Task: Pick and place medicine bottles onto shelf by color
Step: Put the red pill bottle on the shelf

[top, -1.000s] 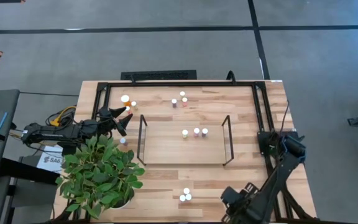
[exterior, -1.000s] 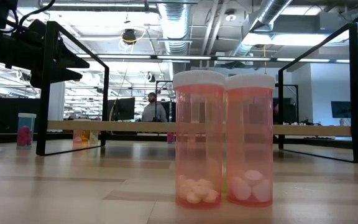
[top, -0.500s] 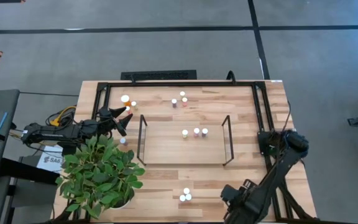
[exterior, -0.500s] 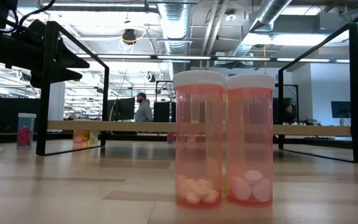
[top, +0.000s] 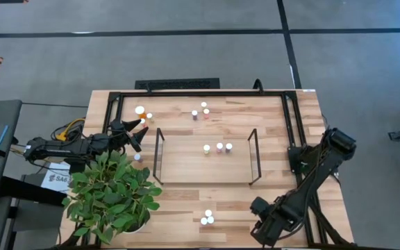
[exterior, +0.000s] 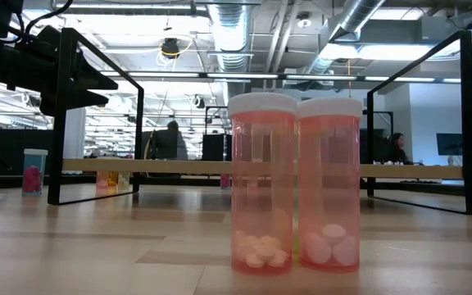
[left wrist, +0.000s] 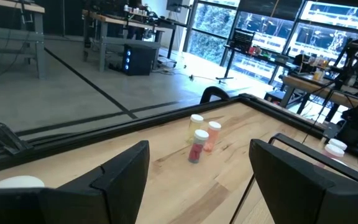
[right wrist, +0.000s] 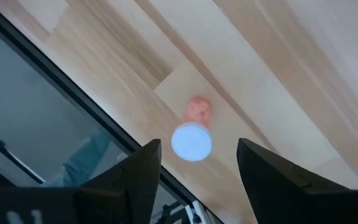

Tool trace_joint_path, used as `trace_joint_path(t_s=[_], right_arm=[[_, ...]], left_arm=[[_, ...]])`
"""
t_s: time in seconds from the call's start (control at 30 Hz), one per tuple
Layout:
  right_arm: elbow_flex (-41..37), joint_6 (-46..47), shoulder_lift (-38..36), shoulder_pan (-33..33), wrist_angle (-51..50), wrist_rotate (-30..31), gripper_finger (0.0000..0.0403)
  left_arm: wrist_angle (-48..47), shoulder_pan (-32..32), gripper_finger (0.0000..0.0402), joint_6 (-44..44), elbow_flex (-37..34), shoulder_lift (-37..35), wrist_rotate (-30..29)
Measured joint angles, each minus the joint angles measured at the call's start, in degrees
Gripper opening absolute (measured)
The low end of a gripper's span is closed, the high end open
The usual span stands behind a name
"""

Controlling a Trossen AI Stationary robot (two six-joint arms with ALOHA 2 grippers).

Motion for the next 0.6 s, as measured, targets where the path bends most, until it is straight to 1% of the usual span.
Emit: trace_joint_path(t_s=[0.17,0.27,0.37,0.6], right_arm=[[0.0,1.1,1.0,0.4,0.6,0.0,0.0234],[0.2,0.9,3.1,0.5,2.2,-0.3,0.0234],[0.1,-0.4,4.7,0.3,2.7,-2.6,0.0234],[0.1,-2.0,5.7,0.0,3.3,-4.0,0.0234]], left_arm=[[0.0,0.0,0.0265,0.0,0.0,0.0,0.0],[0.0,0.0,0.0265,0.0,0.0,0.0,0.0],[0.0,0.0,0.0265,0.0,0.0,0.0,0.0],[0.0,0.0,0.0265,0.0,0.0,0.0,0.0]])
